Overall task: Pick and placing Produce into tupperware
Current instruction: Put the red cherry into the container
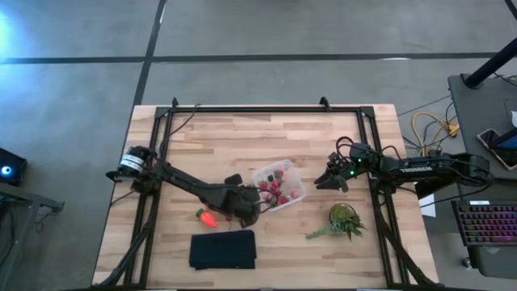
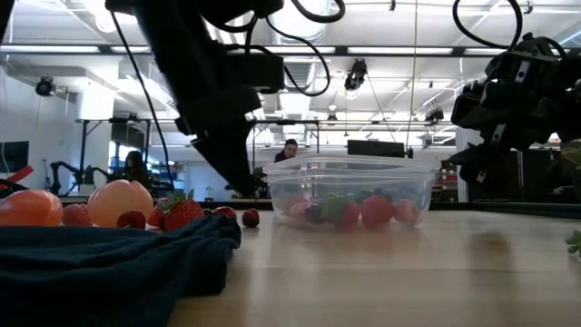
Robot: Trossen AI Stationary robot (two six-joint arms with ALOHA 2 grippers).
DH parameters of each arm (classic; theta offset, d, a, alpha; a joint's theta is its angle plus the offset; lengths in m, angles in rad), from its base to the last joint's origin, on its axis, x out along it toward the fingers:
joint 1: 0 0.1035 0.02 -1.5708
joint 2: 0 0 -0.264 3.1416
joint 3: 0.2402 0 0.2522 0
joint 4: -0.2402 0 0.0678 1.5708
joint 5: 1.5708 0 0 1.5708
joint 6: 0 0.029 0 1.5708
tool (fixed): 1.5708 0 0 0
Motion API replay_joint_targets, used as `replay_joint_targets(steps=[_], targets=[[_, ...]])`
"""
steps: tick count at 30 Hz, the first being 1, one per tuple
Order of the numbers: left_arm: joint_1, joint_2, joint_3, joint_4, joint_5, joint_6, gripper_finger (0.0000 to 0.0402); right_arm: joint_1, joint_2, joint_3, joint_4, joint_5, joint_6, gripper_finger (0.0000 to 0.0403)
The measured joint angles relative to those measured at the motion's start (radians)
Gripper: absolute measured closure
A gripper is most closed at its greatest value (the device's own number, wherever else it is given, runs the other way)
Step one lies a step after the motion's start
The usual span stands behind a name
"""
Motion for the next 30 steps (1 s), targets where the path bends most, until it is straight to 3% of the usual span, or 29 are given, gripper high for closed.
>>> replay_joint_targets(steps=[14, 24, 30], targets=[[0.048, 0.0, 0.0, 0.018, 0.041, -0.268, 0.0265, 0.0, 0.0, 0.0, 0.0, 0.0, -0.02, 0.0184], [0.09, 0.0, -0.006, 0.018, 0.143, -0.857, 0.0265, 0.0, 0.0, 0.0, -0.001, 0.0, -0.034, 0.0184], [0.115, 0.0, -0.006, 0.018, 0.164, -0.891, 0.0265, 0.0, 0.0, 0.0, -0.001, 0.0, -0.041, 0.0184]])
